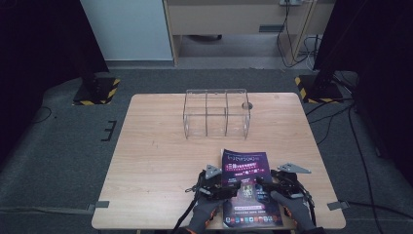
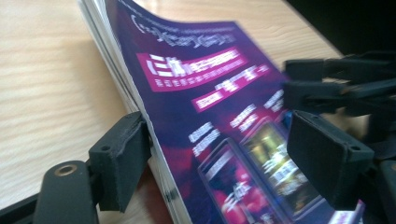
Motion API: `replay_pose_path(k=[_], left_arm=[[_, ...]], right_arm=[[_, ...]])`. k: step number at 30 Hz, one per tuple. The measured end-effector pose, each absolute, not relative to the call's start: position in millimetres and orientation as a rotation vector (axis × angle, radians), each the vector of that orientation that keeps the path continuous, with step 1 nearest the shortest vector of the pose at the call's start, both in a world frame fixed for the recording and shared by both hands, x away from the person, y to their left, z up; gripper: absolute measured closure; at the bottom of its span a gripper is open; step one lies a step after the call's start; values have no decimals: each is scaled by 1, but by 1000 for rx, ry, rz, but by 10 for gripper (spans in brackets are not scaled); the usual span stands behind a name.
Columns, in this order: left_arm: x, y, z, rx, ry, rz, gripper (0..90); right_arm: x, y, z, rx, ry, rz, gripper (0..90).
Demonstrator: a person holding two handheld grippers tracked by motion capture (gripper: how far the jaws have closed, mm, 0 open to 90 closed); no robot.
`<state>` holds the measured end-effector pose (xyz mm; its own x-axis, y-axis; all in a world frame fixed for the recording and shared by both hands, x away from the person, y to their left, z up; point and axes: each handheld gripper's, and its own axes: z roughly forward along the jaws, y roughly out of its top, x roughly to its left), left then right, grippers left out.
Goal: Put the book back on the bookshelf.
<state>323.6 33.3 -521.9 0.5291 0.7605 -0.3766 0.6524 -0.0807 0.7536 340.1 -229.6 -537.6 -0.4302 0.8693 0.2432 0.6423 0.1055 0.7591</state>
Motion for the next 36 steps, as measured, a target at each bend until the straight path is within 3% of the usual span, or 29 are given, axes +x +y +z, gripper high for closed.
replay_pose_path(k=[19, 25, 32, 36], left_arm=[[336, 26, -528, 1897, 1257, 245, 168], [342, 31, -532, 1893, 1258, 270, 212], [345, 26, -535, 1863, 1272, 307, 187], [344, 29, -535, 1791, 1311, 253, 188]], right_arm=[[340, -231, -537, 1495, 2125, 1232, 259], [340, -229, -537, 1488, 2120, 1210, 271], [340, -230, -537, 1493, 2119, 1219, 271], [339, -230, -538, 1509, 2107, 1223, 272]])
